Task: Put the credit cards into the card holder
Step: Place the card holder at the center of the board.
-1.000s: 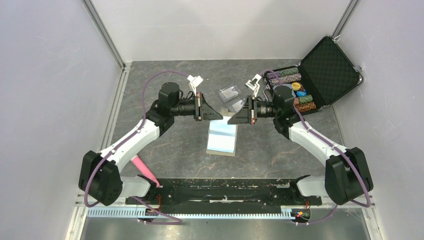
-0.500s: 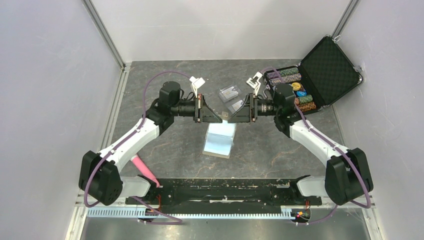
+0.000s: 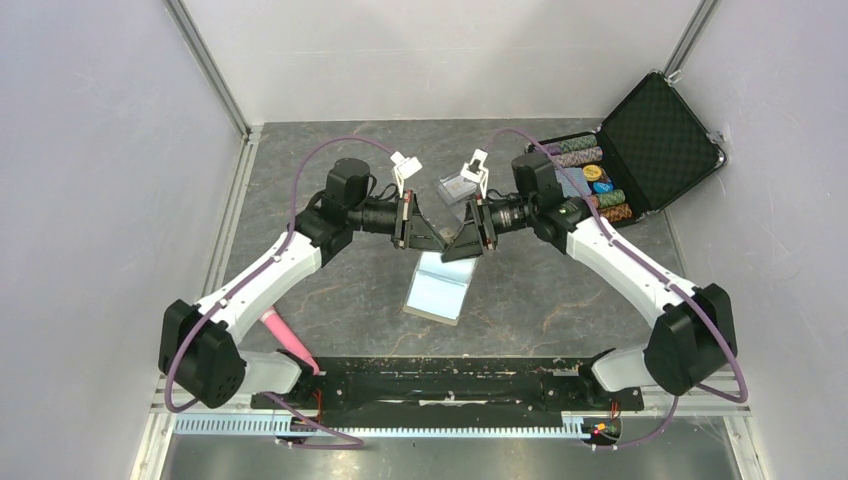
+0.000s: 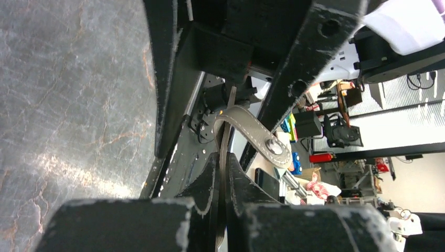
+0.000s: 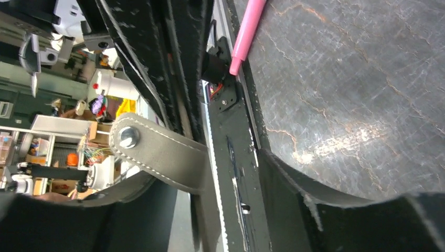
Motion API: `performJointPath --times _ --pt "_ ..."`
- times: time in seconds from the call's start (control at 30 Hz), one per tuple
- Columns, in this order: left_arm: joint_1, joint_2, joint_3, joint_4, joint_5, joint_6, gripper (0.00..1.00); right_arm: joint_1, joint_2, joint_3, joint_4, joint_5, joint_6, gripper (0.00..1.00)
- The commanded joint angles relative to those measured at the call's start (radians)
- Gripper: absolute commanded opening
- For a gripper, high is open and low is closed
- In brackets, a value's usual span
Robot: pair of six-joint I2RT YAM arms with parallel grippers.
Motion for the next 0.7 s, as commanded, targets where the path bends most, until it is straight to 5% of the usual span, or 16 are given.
performJointPath --times 0.0,0.13,0.23,0.33,0.53,0.67 --pt "-0.016 0.005 0.048 -0.021 0.016 0.043 0.02 0.034 0.064 0.136 -0.343 0.107 -0.305 0.53" --pt "-0.016 0.009 0.052 -0.036 -0.02 0.048 0.02 0.036 0.069 0.13 -0.379 0.078 -0.346 0.22" --pt "-0.016 0.012 0.058 -0.059 -0.063 0.055 0.13 0.037 0.064 0.106 -0.354 0.065 -0.334 0.0" --pt "-0.016 0.011 0.082 -0.138 -0.149 0.088 0.46 0.037 0.065 0.086 -0.343 0.092 -0.325 0.0" --pt "-0.016 -0.05 0.127 -0.28 -0.377 0.135 0.94 -0.007 0.057 -0.023 -0.182 0.181 -0.158 0.0" --pt "-0.016 -0.119 0.116 -0.291 -0.485 0.123 1.0 -0.096 0.009 -0.184 0.061 0.249 0.089 0.0"
